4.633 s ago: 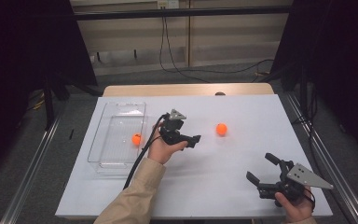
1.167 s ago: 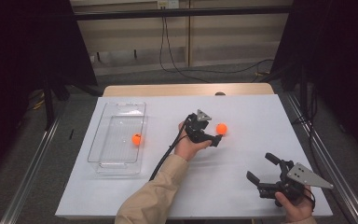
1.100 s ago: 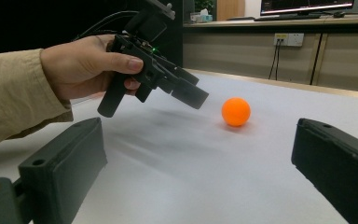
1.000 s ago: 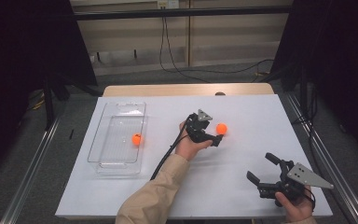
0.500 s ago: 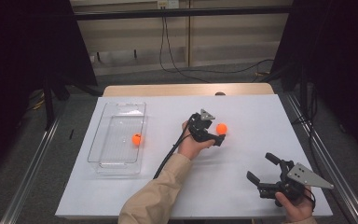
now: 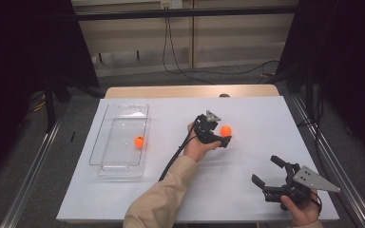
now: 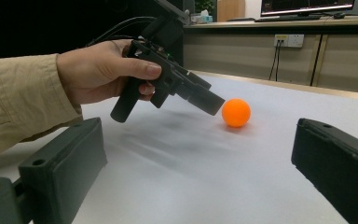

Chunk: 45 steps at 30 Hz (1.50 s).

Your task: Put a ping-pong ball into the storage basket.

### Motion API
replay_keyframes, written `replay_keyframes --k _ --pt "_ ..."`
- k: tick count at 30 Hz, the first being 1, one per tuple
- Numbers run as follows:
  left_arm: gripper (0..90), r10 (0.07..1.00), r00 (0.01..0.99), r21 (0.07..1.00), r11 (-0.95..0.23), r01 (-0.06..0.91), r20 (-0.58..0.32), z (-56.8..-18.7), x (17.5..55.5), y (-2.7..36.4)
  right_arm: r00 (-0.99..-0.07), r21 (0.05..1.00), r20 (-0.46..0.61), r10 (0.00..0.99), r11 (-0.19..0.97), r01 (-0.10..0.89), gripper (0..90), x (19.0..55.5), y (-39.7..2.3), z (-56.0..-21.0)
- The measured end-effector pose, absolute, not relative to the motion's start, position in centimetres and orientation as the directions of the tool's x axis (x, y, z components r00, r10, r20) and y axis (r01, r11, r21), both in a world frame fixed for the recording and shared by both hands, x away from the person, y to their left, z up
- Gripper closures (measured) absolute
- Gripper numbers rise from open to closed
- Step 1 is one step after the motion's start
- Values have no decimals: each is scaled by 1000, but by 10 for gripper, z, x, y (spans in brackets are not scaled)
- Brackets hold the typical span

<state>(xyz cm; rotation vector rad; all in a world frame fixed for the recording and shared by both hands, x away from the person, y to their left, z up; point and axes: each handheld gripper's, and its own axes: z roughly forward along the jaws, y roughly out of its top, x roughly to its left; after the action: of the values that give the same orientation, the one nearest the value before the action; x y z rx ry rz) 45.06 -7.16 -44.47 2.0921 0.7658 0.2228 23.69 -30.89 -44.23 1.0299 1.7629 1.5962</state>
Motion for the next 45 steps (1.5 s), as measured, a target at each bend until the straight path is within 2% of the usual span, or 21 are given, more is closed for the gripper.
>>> replay_keyframes --k 33,38,45 --pt "93 608 783 795 -408 449 -130 -449 461 -84 -563 984 98 821 4 178 25 237 -309 -442" --pt "110 606 784 802 -401 443 -130 -449 462 -86 -563 984 97 821 5 176 25 237 -309 -442" --pt "191 603 787 801 -403 443 -132 -450 464 -89 -564 984 97 820 4 176 25 237 -308 -442"
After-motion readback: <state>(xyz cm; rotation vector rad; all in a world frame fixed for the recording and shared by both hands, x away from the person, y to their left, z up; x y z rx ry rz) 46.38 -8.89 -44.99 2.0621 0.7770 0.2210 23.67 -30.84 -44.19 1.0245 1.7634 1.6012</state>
